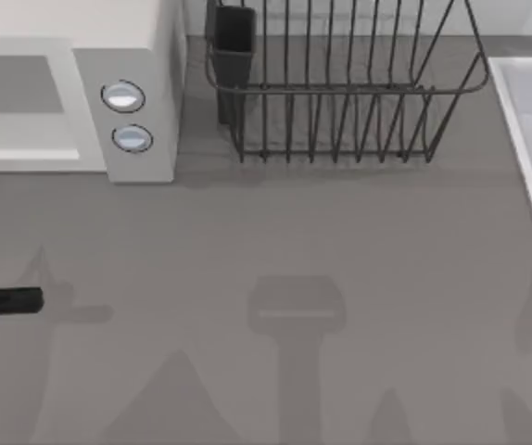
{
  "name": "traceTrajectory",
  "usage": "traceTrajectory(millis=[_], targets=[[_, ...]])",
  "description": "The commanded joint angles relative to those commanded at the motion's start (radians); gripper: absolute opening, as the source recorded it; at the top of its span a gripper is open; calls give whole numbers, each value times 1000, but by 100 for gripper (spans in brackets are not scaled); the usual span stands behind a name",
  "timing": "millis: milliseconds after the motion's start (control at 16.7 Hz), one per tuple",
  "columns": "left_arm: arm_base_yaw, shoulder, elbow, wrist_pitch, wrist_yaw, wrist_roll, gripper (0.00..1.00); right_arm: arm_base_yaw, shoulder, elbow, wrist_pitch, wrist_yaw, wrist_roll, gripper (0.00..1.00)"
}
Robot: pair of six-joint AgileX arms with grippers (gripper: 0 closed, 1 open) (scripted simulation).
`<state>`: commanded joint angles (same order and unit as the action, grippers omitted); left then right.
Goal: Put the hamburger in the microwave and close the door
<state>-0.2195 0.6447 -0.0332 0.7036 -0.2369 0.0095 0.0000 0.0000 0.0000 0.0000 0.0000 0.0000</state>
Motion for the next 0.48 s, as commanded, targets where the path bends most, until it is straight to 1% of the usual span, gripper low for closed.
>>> traceTrajectory(millis=[300,480], targets=[[-99,-110,67,-190,-101,0,0,0,0,0,0,0,0,100],[-120,-132,82,-219,-122,0,0,0,0,0,0,0,0,100]])
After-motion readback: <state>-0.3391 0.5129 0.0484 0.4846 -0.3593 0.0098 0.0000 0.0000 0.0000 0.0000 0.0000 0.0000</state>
